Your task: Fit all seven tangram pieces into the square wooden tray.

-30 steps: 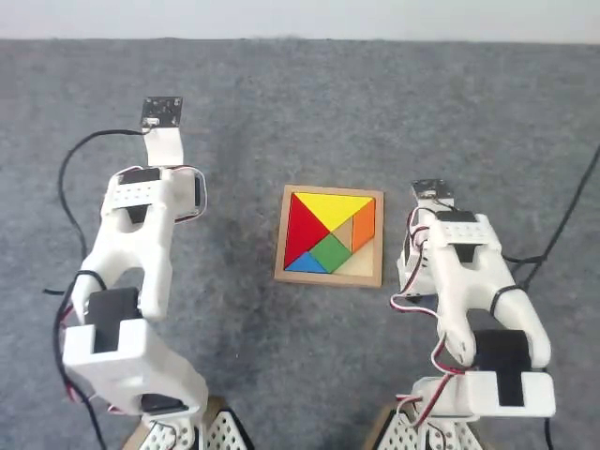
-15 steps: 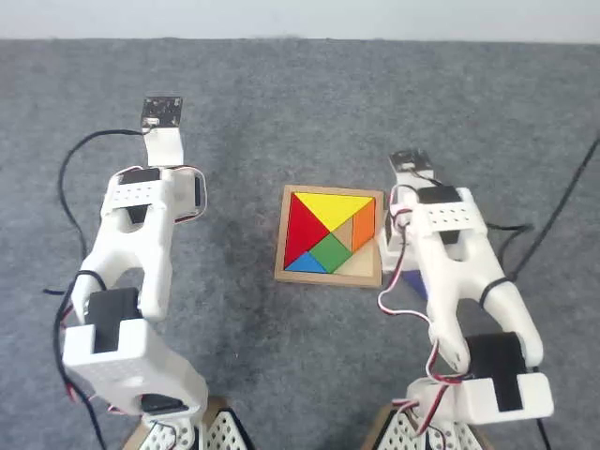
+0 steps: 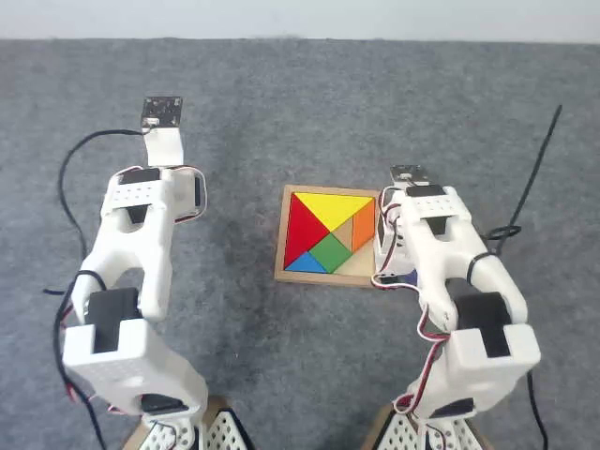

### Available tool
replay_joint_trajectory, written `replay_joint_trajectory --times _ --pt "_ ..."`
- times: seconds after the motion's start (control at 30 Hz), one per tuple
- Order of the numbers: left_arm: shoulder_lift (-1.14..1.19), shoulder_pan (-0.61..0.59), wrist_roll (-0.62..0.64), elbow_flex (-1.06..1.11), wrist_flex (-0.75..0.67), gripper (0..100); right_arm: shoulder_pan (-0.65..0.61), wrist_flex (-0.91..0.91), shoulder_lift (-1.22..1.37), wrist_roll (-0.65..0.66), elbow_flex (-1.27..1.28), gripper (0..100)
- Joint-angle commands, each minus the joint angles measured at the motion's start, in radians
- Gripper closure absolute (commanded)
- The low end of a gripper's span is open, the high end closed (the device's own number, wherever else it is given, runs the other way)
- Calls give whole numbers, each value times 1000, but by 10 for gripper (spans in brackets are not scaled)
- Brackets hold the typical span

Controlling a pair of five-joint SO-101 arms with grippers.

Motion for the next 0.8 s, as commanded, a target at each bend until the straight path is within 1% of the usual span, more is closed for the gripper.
replay_joint_trajectory --times 0.0,0.23,0.37,0.43,0.53,0.77 --pt "-6 3 5 -21 -21 985 21 -28 16 12 -66 691" --pt "-6 2 5 -21 -21 985 53 -48 51 -5 -114 691" --pt "-6 2 5 -21 -21 985 59 -39 81 -86 -144 691" --pt "-6 2 5 -21 -21 985 61 -36 102 -106 -155 691" --pt "-6 2 5 -21 -21 985 62 -33 128 -109 -166 691" --pt "-6 5 3 -10 -23 985 64 45 153 -114 -219 692"
